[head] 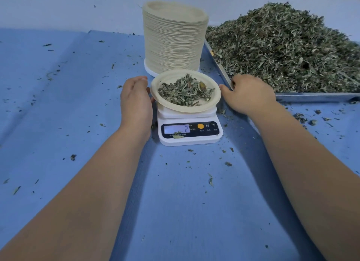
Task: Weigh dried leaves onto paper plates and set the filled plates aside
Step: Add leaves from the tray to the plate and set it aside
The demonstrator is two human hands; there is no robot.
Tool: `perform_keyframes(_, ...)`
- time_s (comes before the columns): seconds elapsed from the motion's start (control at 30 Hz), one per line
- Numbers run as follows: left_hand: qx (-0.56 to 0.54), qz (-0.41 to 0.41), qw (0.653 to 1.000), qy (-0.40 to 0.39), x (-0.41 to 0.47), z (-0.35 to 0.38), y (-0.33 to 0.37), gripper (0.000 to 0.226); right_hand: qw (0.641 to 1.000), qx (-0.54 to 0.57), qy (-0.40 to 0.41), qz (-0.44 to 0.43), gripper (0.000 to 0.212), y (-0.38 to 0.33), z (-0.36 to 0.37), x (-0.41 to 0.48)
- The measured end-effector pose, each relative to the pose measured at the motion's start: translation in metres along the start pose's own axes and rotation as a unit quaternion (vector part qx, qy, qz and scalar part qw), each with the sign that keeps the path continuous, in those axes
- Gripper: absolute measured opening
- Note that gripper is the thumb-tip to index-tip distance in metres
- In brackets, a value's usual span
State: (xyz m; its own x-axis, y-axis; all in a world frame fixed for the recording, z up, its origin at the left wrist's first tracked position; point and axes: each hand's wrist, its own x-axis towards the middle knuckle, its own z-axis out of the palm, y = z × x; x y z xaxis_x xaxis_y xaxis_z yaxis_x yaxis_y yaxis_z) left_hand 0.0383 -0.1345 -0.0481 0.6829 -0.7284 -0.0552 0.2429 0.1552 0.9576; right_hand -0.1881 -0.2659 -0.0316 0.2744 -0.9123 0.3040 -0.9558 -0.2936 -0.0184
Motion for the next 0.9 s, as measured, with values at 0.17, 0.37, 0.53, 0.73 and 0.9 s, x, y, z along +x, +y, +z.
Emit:
perform_keyframes(0.17, 0.028, -0.008, 1.0, 0.003, -0.002, 0.0, 0.002, 0.02, 0.993, 0.017, -0.115, -0.007, 0.077, -0.005, -0.009, 0.029)
perform_keyframes(0.37, 0.025, -0.01, 1.0, 0.009, -0.007, 0.001, 0.004, 0.025, 0.973, 0.078, -0.211, 0.043, 0.085, -0.005, -0.003, 0.049)
perform_keyframes(0.53, 0.021, -0.009, 0.999, 0.026, -0.009, 0.001, 0.003, 0.019, 0.993, 0.036, -0.111, 0.022, 0.066, 0.0, 0.0, 0.042)
perform_keyframes(0.73, 0.041, 0.004, 0.999, 0.009, -0.011, 0.003, 0.005, 0.03, 0.998, 0.054, -0.025, 0.026, 0.062, 0.0, 0.003, 0.038)
perform_keyframes(0.9, 0.057, 0.01, 0.998, 0.009, -0.011, 0.003, 0.004, 0.03, 0.996, 0.076, -0.04, 0.012, 0.055, 0.001, 0.002, 0.041)
